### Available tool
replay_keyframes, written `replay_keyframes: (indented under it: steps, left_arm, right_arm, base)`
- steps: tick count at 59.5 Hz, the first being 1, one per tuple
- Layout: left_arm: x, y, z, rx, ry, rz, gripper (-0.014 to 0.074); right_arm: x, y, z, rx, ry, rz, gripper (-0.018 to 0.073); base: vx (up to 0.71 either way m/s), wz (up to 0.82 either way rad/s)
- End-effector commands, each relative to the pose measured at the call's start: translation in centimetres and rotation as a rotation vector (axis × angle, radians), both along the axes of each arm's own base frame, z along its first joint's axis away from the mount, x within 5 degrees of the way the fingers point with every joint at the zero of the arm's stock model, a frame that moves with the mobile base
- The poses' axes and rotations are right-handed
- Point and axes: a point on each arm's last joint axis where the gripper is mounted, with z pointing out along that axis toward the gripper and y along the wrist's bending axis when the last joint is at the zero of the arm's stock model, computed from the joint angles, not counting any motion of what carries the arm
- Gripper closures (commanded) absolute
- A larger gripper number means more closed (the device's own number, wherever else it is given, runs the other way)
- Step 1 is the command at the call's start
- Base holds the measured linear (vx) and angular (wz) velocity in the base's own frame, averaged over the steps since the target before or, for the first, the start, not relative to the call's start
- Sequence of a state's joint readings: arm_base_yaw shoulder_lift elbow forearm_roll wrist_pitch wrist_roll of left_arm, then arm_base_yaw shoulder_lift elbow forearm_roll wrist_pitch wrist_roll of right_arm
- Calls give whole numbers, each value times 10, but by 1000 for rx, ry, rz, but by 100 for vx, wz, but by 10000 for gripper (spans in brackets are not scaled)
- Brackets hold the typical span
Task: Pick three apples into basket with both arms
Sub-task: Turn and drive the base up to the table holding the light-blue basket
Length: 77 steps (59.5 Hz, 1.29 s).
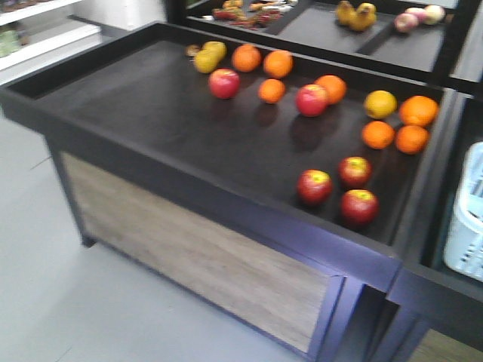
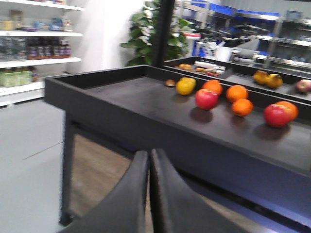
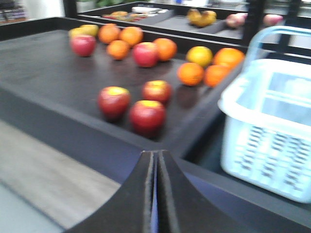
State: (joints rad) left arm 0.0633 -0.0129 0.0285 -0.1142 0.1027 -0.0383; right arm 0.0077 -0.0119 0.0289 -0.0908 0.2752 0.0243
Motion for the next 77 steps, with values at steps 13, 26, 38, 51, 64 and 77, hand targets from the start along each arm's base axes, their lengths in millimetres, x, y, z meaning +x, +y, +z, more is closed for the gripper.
replay_keyframes:
  steps: [13,26,38,51,64,77]
  left_arm:
    - [-2,0,16,0,-114,2,603]
    - [-2,0,16,0,-114,2,603]
    - [-2,0,16,0,-114,2,603]
    - [-2,0,16,0,-114,2,603]
    - [-2,0,16,0,-114,2,603]
    - [-2,0,16,0,-114,2,603]
  right_arm:
    - [1,0,3,-11,-70,6,551]
    - [1,0,3,-11,-70,6,551]
    - [1,0,3,-11,-70,6,551]
    - [1,0,3,-11,-70,6,551]
    - [1,0,3,-11,-70,6,551]
    - [1,0,3,-11,-70,6,551]
  base:
    - [14,-59]
    - [13,-55]
    - [12,-52]
    - [12,-51]
    - [10,-43]
    - [9,-35]
